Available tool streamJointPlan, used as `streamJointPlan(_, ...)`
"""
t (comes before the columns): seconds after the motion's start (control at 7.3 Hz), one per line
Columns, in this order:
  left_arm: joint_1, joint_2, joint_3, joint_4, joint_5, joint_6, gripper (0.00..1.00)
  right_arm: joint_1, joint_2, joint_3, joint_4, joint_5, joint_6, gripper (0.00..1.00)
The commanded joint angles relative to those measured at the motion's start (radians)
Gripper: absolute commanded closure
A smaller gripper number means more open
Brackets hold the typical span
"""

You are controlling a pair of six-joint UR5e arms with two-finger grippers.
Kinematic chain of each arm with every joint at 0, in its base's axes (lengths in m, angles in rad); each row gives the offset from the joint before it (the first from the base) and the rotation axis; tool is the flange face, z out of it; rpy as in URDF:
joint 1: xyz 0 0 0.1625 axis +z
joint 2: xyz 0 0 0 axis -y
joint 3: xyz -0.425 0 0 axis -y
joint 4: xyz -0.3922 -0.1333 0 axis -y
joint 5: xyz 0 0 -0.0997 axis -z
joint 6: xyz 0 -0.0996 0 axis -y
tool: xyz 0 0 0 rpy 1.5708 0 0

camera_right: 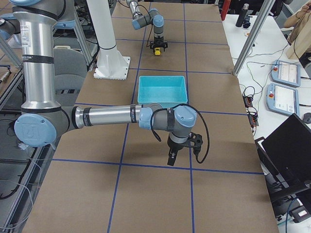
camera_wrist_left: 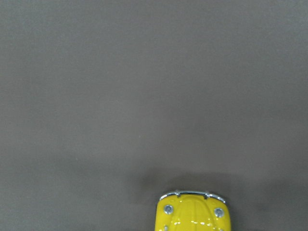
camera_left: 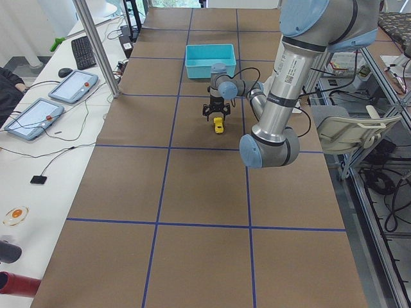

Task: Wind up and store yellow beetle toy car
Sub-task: 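Press the left gripper on the car's roof, holding it down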

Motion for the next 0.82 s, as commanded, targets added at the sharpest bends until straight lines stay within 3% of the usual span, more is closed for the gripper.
streamJointPlan(0.0,0.002,-0.001,-0.001,0.0,-0.012,0.0,0.05,0.001,0.0,0.002,0.0,0.001,0.0,0.0)
streamJointPlan(0.69,0.003,0.002,0.004,0.0,-0.048,0.003,0.05,-0.001,0.002,0.002,0.0,0.002,-0.001,0.0)
